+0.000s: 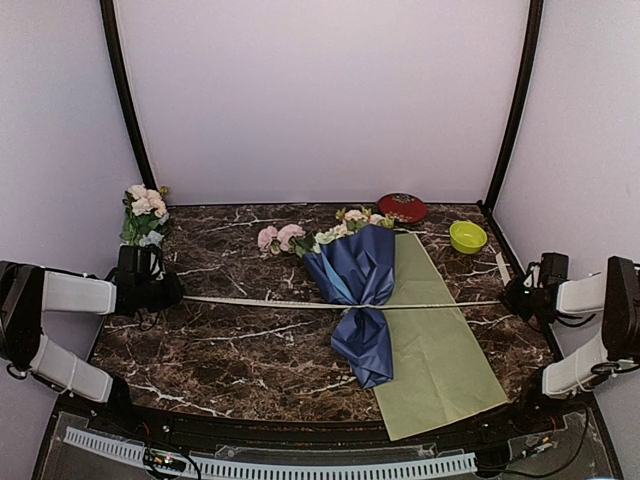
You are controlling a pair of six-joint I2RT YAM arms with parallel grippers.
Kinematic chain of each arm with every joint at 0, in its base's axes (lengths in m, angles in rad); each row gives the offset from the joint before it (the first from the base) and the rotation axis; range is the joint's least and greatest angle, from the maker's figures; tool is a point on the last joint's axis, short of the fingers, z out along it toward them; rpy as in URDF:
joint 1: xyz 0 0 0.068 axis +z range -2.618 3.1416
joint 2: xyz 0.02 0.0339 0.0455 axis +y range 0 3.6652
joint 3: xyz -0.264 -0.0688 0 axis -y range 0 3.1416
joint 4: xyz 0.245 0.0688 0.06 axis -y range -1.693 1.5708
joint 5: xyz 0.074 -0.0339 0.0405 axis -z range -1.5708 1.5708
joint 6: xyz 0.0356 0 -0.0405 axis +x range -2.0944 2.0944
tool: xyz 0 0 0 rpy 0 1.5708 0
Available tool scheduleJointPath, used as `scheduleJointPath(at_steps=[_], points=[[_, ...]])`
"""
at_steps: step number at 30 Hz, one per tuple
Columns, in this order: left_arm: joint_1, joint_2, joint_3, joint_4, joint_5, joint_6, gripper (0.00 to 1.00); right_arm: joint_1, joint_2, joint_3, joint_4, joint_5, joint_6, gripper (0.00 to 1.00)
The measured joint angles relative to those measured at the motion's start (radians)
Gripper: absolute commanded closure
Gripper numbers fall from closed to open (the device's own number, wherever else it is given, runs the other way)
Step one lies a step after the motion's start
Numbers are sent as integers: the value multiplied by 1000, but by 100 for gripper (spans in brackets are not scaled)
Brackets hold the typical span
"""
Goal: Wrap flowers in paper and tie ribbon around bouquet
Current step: Tie the ribbon around the folded bouquet.
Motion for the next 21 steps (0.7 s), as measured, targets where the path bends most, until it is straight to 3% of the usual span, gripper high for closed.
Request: scheduleJointPath(at_steps=[13,21], points=[[0,-56,14,-51,4,8,100,25,-21,37,-25,-39,-19,100],[-227,-121,333,-159,-3,105,100,314,-216,293,-145,-33,-97,100]])
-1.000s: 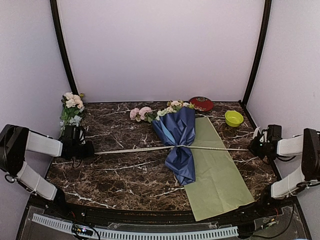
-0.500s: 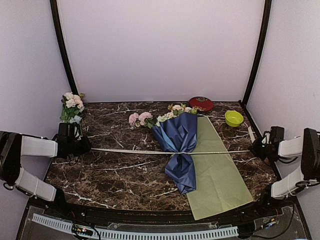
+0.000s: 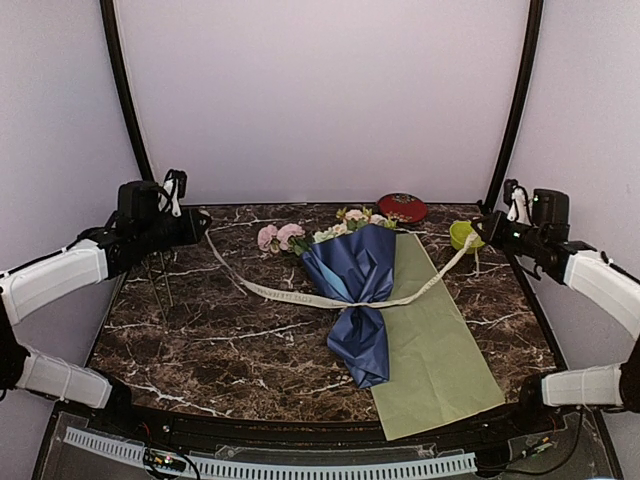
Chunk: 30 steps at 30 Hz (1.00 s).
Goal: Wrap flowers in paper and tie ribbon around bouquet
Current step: Tie the ribbon around the folded bouquet.
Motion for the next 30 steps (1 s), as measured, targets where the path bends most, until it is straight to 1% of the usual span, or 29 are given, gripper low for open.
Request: scheduleJointPath(at_steps=[5,9,12,16,20,25,30], points=[[-106,-30,201,-50,67,78,100,113,-100,140,-76,-111,-23,100],[-178,-37,293,-86,130,137,100,205,-141,204,-121,-245,-36,100],[-251,-37,331,-108,178,191,100,261,-161,230,-145,-330,-41,100],[-343,-21,356,-119,222,273,100,300,-185,273,-148,-409,-40,100],[-399,17,360,-115,262,340,100,322,-201,325,-127,-455,-20,100],[-408,48,358,-87,292,389,100,372,-201,363,-69,-489,20,100],[-408,31,309,-5,268,434,100,400,-203,362,-48,-484,50,100]])
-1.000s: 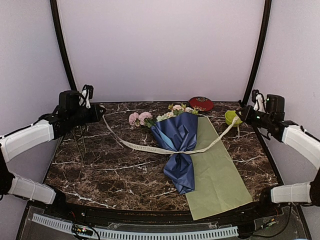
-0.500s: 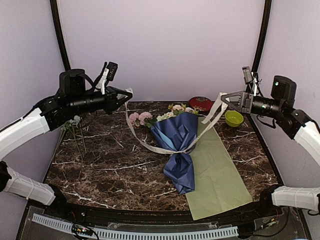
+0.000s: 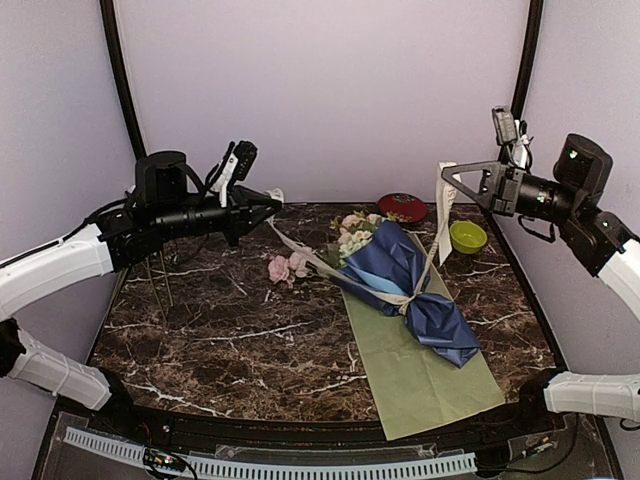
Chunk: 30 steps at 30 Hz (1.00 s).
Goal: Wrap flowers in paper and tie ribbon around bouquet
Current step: Tie the ribbon around the folded bouquet.
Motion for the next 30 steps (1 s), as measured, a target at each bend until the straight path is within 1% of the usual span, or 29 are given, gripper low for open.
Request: scheduleJointPath(at_steps=[5,9,11,13,15,20,26,30], points=[[0,-50,-85,35,-103,34,100,13,-3,-22,11,37,24,100],[0,-72,-97,39,-248,57,100,66,23,-24,11,65,28,100],[6,-84,-97,40,-345,63,100,100,40,-19,6,76,24,100],[26,-94,-97,40,-410,58,100,135,64,0,-4,91,16,100],[73,-104,-97,40,-457,41,100,159,80,13,-5,98,8,100],[184,-122,-97,37,-551,-8,100,174,89,22,-6,113,-5,100],[197,-140,-97,37,-599,-26,100,179,100,20,-12,122,-11,100],[197,-139,-100,37,-568,-27,100,179,103,-12,-43,185,-22,100]])
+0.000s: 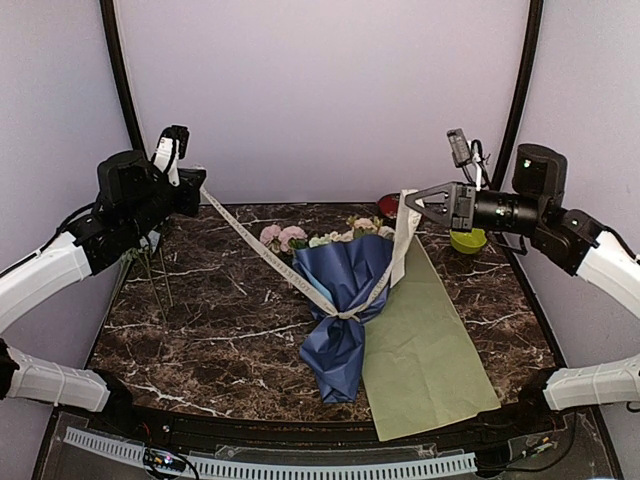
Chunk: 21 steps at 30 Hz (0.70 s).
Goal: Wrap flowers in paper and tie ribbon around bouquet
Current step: Tie the ribbon around the folded bouquet.
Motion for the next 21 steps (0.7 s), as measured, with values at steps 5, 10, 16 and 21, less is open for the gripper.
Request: scheduleJointPath(at_steps=[5,10,16,21], points=[[0,1,-10,16,132,-2,100,-14,12,-61,-143,257,7,100],[0,1,-43,47,231,-5,100,-58,-21,-157,-306,554,49,100],[-10,-13,-70,103,407,-8,100,-143,-117,-276,-418,753,75,100],[-39,-45,-79,120,389,-5,100,-164,-141,-328,-433,776,89,100]])
